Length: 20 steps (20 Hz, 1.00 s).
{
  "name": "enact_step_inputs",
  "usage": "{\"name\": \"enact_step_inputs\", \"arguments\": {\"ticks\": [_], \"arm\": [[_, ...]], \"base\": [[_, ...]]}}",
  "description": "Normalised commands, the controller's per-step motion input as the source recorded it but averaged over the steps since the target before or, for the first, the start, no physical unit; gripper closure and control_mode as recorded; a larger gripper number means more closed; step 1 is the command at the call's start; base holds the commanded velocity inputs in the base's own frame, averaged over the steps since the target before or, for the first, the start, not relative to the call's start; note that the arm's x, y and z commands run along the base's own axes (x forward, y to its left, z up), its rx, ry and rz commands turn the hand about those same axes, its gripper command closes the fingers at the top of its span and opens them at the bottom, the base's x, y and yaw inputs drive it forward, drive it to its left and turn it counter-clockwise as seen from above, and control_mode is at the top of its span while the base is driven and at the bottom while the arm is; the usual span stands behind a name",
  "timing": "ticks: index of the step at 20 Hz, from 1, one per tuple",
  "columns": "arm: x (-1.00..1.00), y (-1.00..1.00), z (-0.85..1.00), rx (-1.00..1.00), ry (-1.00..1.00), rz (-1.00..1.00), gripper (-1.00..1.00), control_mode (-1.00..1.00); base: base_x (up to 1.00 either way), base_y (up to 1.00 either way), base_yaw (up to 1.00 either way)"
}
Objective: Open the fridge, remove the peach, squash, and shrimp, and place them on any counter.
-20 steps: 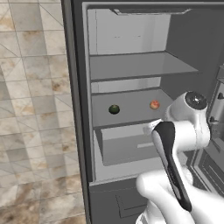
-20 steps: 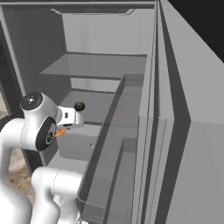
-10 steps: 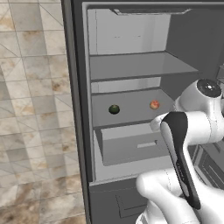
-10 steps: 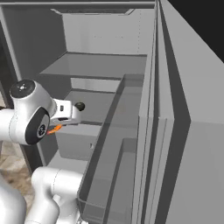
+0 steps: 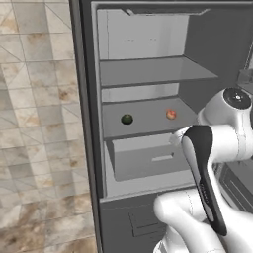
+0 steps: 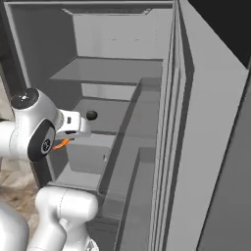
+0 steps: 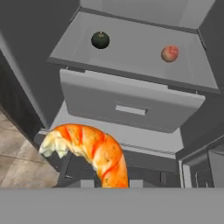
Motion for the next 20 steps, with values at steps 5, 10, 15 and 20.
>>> {"name": "enact_step_inputs", "arguments": {"ticks": [5, 10, 15, 20], "arm": [[0.00, 0.00, 0.00, 0.00, 0.00, 0.00, 1.00, 1.00], [0.00, 0.00, 0.00, 0.00, 0.00, 0.00, 1.00, 1.00], [0.00, 0.00, 0.00, 0.00, 0.00, 0.00, 1.00, 1.00], [0.00, 0.00, 0.00, 0.00, 0.00, 0.00, 1.00, 1.00]], "base": [[-0.98, 0.17, 0.11], [-0.55, 0.76, 0.82], [-0.29, 0.40, 1.00], [-0.19, 0.17, 1.00]]}}
